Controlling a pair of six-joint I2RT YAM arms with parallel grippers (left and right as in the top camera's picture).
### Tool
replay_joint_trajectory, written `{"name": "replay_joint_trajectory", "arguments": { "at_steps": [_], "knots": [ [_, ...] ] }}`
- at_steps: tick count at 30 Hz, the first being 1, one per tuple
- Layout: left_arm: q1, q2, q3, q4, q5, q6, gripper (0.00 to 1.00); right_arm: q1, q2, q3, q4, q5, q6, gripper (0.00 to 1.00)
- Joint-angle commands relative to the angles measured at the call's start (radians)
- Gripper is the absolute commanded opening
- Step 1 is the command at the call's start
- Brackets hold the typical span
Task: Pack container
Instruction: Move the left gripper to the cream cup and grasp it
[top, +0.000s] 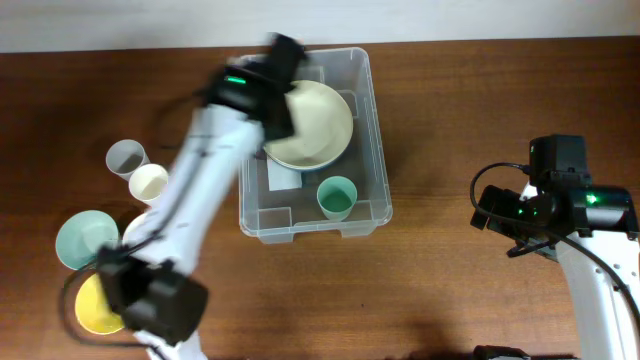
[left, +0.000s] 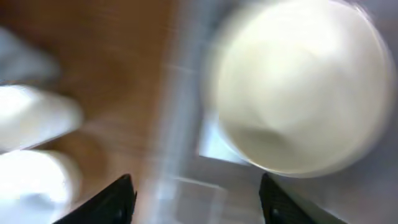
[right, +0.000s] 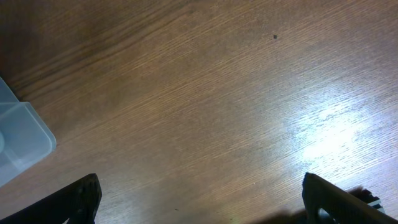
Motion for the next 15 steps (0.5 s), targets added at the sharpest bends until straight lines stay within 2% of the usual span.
{"name": "replay_joint_trajectory", "arguments": {
  "at_steps": [1,9,12,15],
  "knots": [
    [0.153,-0.026,0.008,-0.063,-0.039,0.011,0.67,-0.001,-0.006,-0.003,0.001,-0.002,-0.007,0.99],
    [0.387,0.003,-0.098,-0.068,0.003,0.012,0.67,-0.001,-0.006,-0.003,0.002,-0.002,-0.007,0.99],
    [0.424,0.006,-0.184,-0.015,0.007,0.023,0.66,-0.001,-0.006,-0.003,0.001,-0.002,-0.007,0.99],
    [0.455,0.006,-0.309,0.101,0.071,0.095,0.66,-0.001,-0.006,-0.003,0.001,-0.002,-0.007,0.99]
  ]
}}
